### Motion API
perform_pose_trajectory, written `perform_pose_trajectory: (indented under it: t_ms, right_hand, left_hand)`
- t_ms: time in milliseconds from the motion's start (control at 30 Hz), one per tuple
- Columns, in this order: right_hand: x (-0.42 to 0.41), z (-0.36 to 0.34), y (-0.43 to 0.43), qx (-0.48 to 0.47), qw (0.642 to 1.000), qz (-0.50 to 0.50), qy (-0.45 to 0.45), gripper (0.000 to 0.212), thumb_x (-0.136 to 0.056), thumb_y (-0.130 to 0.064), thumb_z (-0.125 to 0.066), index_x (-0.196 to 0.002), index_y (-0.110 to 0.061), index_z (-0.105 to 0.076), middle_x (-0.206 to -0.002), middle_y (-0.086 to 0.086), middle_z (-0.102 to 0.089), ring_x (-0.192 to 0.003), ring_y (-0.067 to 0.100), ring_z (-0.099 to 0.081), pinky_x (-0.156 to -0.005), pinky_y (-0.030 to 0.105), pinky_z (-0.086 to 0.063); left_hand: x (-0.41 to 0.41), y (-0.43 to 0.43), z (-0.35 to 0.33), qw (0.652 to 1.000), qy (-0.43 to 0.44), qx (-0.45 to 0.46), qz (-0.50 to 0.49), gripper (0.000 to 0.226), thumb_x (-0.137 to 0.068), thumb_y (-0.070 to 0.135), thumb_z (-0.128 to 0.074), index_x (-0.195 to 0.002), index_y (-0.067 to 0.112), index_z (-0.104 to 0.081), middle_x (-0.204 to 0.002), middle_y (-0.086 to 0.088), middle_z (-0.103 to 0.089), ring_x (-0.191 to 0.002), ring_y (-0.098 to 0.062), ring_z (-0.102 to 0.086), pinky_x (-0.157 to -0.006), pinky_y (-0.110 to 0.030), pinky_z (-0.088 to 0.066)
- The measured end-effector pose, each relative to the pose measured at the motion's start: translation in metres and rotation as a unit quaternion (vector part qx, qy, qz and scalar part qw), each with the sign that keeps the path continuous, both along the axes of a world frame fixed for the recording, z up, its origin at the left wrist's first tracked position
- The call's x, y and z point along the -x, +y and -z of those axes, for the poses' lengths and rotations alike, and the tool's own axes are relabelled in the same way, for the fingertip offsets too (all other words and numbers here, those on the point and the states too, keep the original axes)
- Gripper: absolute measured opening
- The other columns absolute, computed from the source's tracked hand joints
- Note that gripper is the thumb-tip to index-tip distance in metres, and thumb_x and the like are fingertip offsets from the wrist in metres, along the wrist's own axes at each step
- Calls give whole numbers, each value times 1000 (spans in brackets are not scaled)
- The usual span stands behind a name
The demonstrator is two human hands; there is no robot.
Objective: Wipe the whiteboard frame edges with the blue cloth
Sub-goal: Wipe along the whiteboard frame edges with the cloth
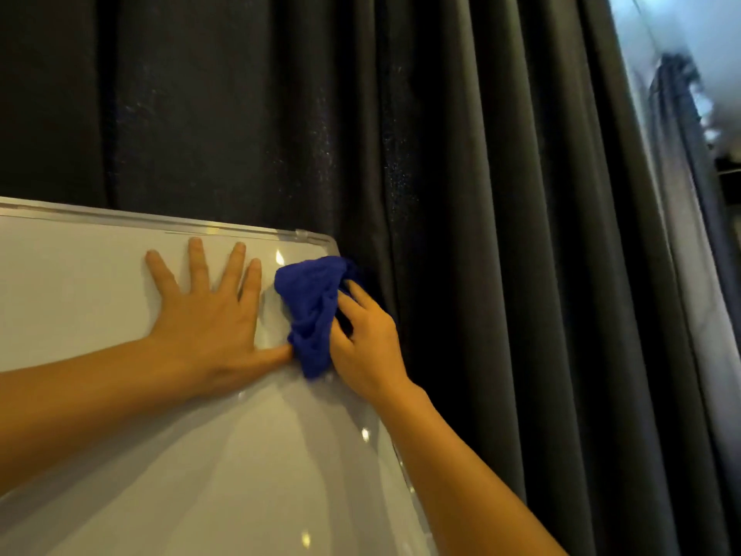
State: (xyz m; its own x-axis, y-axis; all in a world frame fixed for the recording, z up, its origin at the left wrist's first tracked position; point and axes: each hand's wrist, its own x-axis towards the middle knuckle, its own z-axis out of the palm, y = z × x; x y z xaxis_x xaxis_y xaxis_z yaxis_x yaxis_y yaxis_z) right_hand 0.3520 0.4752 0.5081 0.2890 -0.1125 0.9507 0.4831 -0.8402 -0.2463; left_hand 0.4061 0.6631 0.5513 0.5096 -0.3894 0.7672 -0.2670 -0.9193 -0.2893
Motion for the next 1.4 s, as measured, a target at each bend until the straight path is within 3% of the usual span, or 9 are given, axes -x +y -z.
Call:
perform_pose_trajectory:
  t_ms: [167,300,533,633,733,833,1033,1267,1400]
  right_hand:
    - [-22,-65,12,-25,993,10,117,55,-88,-40,-31,-136,-22,-49,-156,12,-29,-143,36,-20,-115,54,-17]
    - [-26,-118,4,-158,981,-21,108,75,-84,-72,-35,-127,-13,-50,-133,17,-52,-119,38,-50,-104,52,-38]
    - [-62,-97,16,-31,987,113,112,72,-84,-74,-38,-140,-52,2,-160,-10,20,-146,42,1,-108,69,-20]
    - [-66,-87,1,-60,991,92,80,72,-91,-59,-44,-143,-45,4,-163,-7,-4,-142,33,-26,-108,56,-33]
    - [-60,-84,-4,-165,984,71,21,67,-92,-41,-55,-139,-44,-6,-150,3,-39,-118,34,-54,-85,41,-44]
    - [-56,-95,3,-126,991,44,15,76,-89,-25,-58,-139,-54,-9,-156,-1,-26,-130,33,-42,-94,45,-45]
    - [-68,-86,12,9,982,146,122,80,-76,-85,-24,-138,-59,20,-161,-9,18,-147,38,8,-106,62,-28]
    - [-51,-14,6,-10,982,133,135,79,-69,-93,-12,-136,-63,18,-161,-14,5,-144,35,-11,-105,61,-25]
    - [-55,-44,2,-90,970,104,200,82,-74,-87,-20,-143,-53,10,-162,-2,-2,-140,38,-25,-105,56,-31]
  left_hand:
    - [3,-9,-6,1000,2,8,-2,124,-55,96,10,-152,20,17,-164,-7,18,-142,-50,22,-104,-78,9]
    - [-2,-3,-7,1000,-10,0,-10,122,-56,96,8,-151,22,19,-163,-5,22,-142,-49,26,-105,-76,13]
    - [-7,1,-2,999,-23,-4,-25,117,-51,95,15,-140,22,32,-162,-6,24,-142,-46,28,-107,-73,14]
    - [-9,5,-3,999,-26,-9,-18,113,-51,95,16,-135,22,37,-162,-6,25,-143,-45,27,-109,-72,12]
    - [-6,4,-3,999,-33,-12,-18,110,-51,93,18,-133,24,39,-161,-7,26,-143,-46,27,-109,-72,13]
    - [-5,-2,-3,999,-33,-16,-5,105,-51,93,18,-129,28,44,-161,-8,27,-142,-47,28,-106,-73,16]
    - [-11,-2,-2,999,-35,-2,-6,108,-45,95,21,-126,28,50,-160,-9,29,-141,-48,29,-108,-73,14]
    - [-21,-2,2,998,-66,13,5,118,-51,97,17,-143,24,30,-163,-11,18,-144,-49,22,-108,-72,15]
    - [-24,-2,4,997,-67,6,23,112,-50,98,15,-131,26,42,-163,-12,19,-142,-50,25,-105,-73,17]
